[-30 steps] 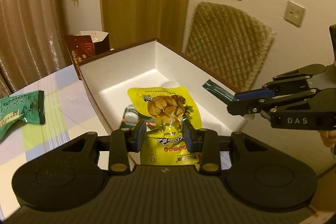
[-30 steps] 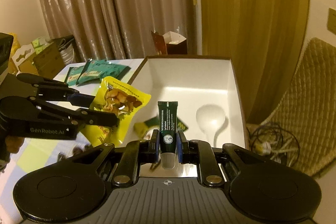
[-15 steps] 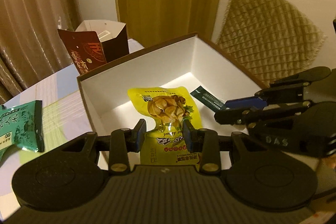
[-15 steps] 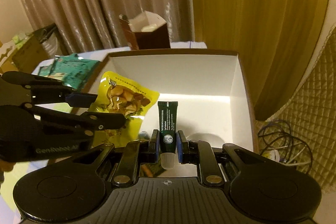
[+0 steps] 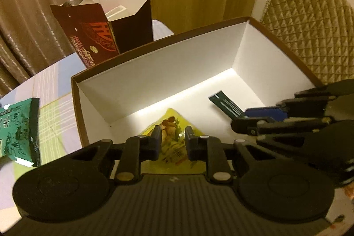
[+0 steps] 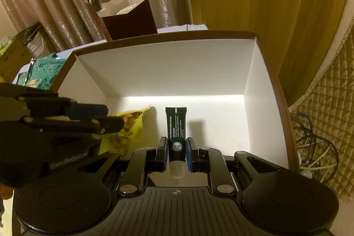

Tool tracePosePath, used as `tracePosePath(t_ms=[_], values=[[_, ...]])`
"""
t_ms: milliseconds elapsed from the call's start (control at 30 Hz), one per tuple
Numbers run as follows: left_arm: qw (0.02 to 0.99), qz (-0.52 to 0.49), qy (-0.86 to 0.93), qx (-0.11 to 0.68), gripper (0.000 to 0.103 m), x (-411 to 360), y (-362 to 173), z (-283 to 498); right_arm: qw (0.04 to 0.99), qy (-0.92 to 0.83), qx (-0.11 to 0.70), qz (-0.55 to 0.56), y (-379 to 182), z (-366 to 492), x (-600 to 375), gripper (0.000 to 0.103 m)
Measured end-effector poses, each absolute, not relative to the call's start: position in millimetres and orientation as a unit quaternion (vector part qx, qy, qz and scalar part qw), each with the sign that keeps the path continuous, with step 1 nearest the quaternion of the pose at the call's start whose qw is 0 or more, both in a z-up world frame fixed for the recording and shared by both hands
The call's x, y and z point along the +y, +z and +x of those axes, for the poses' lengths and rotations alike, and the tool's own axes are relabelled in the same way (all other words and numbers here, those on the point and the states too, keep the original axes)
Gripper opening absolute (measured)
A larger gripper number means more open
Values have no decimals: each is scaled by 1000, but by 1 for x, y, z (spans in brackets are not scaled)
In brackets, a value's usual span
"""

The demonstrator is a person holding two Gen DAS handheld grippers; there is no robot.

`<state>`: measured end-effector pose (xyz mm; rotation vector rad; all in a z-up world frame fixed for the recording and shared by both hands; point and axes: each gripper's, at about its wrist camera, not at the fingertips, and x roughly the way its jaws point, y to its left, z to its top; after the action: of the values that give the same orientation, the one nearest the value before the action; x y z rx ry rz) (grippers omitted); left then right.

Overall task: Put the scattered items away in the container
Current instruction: 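Open both grippers to drop the tube and snack pouch into the box, then withdraw both tools from the box toward the remaining items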

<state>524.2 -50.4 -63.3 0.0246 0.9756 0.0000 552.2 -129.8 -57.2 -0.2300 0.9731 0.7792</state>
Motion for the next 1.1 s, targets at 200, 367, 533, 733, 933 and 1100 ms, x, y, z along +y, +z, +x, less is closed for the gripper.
tracePosePath(t_ms=[200, 367, 533, 733, 933, 1100], values=[[885, 32, -3, 464, 21, -55, -59, 523, 812, 372, 427, -140, -53, 541, -135, 47], [886, 36, -6, 463, 27, -57, -58, 516, 814, 377, 417, -149, -48, 537, -144, 58], [885, 59, -1, 461, 41, -64, -55, 506, 810, 384, 414, -155, -43, 526, -149, 60], [890, 48, -2, 453, 61, -57, -41, 487, 832, 372, 383, -151, -28, 511, -159, 98], [899, 34, -3, 437, 80, -57, -22, 468, 833, 387, 378, -120, -13, 496, -172, 101], [903, 30, 4, 429, 89, -59, -11, 447, 836, 388, 371, -116, -2, 477, -180, 101]])
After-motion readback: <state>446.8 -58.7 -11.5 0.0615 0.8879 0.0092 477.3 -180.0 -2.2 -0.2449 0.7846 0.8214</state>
